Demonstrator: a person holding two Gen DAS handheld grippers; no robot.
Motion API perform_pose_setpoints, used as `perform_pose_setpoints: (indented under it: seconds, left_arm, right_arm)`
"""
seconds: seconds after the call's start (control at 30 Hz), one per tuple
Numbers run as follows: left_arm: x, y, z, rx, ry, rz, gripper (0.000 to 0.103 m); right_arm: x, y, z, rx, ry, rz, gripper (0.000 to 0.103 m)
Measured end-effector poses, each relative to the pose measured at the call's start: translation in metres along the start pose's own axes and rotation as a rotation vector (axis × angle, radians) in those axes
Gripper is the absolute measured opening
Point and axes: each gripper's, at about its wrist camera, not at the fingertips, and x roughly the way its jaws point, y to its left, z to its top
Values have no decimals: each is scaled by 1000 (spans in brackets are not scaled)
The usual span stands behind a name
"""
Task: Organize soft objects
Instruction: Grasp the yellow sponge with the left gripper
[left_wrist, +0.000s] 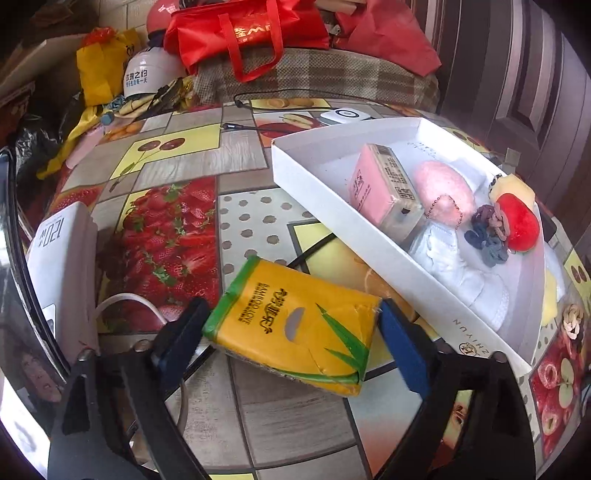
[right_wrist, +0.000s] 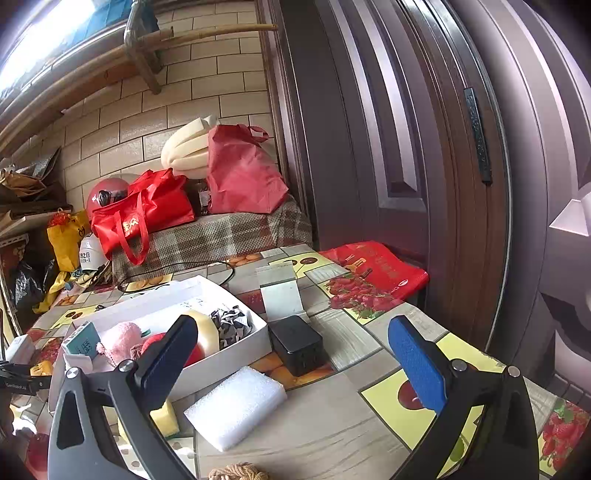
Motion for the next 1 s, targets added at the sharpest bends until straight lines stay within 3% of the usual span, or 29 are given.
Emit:
perform_pose_setpoints:
  seconds: [0.07, 0.17, 0.33, 0.43, 0.5, 0.53, 0.6, 0.7, 0.8, 0.87, 0.97, 1.0]
  left_arm:
    - [-5, 0, -2, -2, -20, 0, 79]
    - [-30, -2, -3, -11, -134, 55, 78]
    - [-74, -27, 37, 6, -283, -1, 79]
    - [-57, -50, 87, -3, -222, -47, 81]
    - [-41, -59, 108, -45, -189, -37, 82]
    - [-39, -63, 111, -65, -198, -34, 84]
    - [-45, -71, 102, -78, -239, -87, 101]
    - [-58, -93, 75, -13, -256, -143, 103]
    - [-70, -120, 44, 84, -229, -275, 103]
    - [-74, -142, 24, 174, -170, -443, 103]
    - [-71, -174, 0, 274, -2, -763, 102]
    - [-69, -183, -7, 301, 34, -802, 102]
  right_arm:
    - [1, -2, 0, 10, 3, 3, 103]
    - [-1, -3, 0, 21, -1, 9, 103]
    - [3, -3, 1, 18, 14, 11, 103]
    - [2, -7, 1, 44, 8, 12, 103]
    - [3, -13, 1, 72, 11, 12, 103]
    - [4, -16, 1, 87, 17, 13, 103]
    - [6, -21, 1, 112, 29, 15, 103]
    - [11, -23, 0, 125, 54, 14, 103]
    - [12, -25, 0, 134, 59, 12, 103]
    - [12, -27, 0, 145, 61, 12, 103]
    - [13, -31, -1, 165, 72, 7, 103]
    - [13, -32, -1, 172, 75, 4, 103]
